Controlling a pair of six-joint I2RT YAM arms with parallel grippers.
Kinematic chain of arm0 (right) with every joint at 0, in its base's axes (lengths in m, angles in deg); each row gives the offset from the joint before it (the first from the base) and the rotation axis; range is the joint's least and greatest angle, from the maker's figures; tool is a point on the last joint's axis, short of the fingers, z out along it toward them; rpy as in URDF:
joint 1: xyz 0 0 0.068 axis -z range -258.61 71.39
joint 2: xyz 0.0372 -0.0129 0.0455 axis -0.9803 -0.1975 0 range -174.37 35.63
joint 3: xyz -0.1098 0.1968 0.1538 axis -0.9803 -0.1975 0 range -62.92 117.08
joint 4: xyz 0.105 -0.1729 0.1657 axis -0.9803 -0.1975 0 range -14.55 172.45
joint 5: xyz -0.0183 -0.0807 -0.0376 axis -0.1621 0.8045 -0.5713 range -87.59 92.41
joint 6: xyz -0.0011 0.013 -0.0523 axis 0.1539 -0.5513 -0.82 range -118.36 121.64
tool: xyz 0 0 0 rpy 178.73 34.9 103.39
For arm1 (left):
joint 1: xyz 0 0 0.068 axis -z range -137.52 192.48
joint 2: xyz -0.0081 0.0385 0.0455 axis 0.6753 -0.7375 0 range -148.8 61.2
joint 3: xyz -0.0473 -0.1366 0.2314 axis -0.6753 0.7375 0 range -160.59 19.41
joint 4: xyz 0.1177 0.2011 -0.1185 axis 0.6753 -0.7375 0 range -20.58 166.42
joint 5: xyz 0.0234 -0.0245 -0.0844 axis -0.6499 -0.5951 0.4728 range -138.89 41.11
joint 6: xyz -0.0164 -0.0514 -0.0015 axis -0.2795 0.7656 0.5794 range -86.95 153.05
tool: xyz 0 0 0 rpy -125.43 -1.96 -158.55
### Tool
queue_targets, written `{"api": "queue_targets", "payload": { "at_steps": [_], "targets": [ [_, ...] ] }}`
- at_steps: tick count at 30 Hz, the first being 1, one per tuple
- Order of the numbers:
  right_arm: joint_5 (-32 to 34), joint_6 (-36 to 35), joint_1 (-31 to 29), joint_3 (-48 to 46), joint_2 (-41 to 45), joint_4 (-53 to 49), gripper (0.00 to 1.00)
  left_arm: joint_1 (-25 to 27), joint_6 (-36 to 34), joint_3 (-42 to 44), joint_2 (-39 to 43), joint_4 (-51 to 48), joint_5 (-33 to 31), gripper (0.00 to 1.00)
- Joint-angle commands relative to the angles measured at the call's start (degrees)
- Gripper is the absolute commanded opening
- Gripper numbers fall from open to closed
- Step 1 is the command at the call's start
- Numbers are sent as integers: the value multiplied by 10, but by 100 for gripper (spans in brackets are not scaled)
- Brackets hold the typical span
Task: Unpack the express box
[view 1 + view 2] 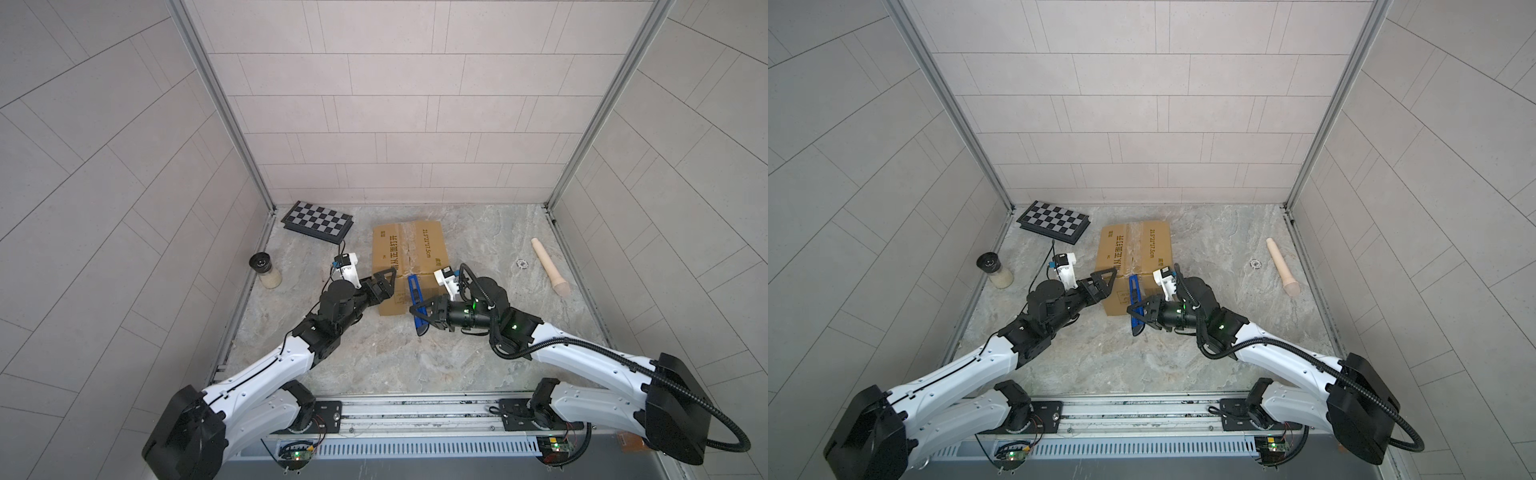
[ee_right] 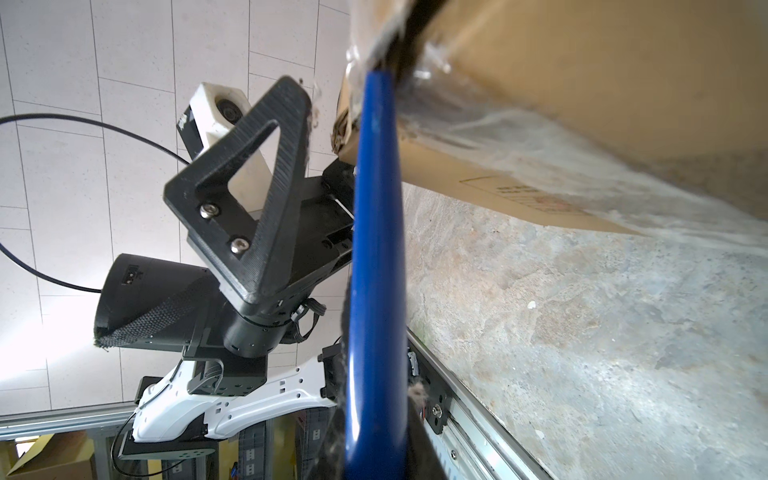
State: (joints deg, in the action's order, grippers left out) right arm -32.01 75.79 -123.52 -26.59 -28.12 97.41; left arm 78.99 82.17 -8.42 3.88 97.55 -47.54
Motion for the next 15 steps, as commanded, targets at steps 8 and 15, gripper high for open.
{"api": "queue_targets", "payload": {
  "at_steps": [8, 15],
  "targets": [
    [-42, -27, -12, 39, 37, 29, 0, 13, -5, -7, -10, 34, 31, 100],
    [-51, -18, -29, 30, -22, 80, 0, 14, 2, -19, -8, 53, 51, 100]
  ]
}}
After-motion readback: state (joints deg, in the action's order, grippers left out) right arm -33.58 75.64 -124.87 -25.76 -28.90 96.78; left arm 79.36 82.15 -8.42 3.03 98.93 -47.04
